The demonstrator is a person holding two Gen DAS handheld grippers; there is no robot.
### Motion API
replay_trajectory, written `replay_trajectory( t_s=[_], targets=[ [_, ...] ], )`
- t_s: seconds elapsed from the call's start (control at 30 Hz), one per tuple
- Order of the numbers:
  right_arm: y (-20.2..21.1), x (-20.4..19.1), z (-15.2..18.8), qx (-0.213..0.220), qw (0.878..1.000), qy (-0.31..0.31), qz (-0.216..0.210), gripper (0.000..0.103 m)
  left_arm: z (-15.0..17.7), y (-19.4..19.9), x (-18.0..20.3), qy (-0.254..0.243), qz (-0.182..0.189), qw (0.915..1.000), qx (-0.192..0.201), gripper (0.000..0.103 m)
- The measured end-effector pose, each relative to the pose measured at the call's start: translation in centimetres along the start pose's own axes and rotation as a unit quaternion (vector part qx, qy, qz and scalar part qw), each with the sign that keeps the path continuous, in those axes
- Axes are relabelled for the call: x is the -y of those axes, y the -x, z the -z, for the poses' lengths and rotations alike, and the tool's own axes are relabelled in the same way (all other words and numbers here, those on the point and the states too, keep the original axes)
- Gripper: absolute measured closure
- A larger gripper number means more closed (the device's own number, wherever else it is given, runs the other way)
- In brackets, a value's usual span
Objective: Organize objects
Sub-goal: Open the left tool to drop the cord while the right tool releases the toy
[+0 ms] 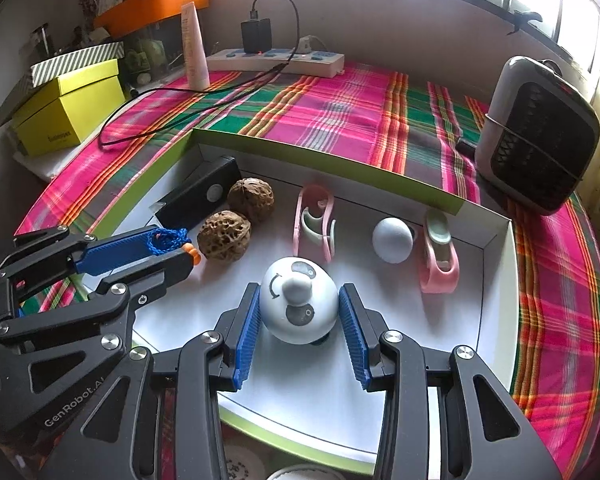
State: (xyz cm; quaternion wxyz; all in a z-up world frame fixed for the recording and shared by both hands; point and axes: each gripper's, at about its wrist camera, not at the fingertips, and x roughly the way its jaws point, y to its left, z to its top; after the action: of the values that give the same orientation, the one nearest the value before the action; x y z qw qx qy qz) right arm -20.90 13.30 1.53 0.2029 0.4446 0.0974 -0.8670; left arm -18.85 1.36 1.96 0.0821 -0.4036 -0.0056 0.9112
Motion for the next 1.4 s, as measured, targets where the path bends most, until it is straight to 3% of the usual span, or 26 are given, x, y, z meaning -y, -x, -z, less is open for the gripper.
replay_trajectory(
  t_s=[1.4],
  targets=[
    [0.65,0.13,0.52,0.003,1.000,-0.005,-0.006,0.062,0.02,0.50,-0.39,0.009,0.006,0.9999,0.001,0.070]
  ],
)
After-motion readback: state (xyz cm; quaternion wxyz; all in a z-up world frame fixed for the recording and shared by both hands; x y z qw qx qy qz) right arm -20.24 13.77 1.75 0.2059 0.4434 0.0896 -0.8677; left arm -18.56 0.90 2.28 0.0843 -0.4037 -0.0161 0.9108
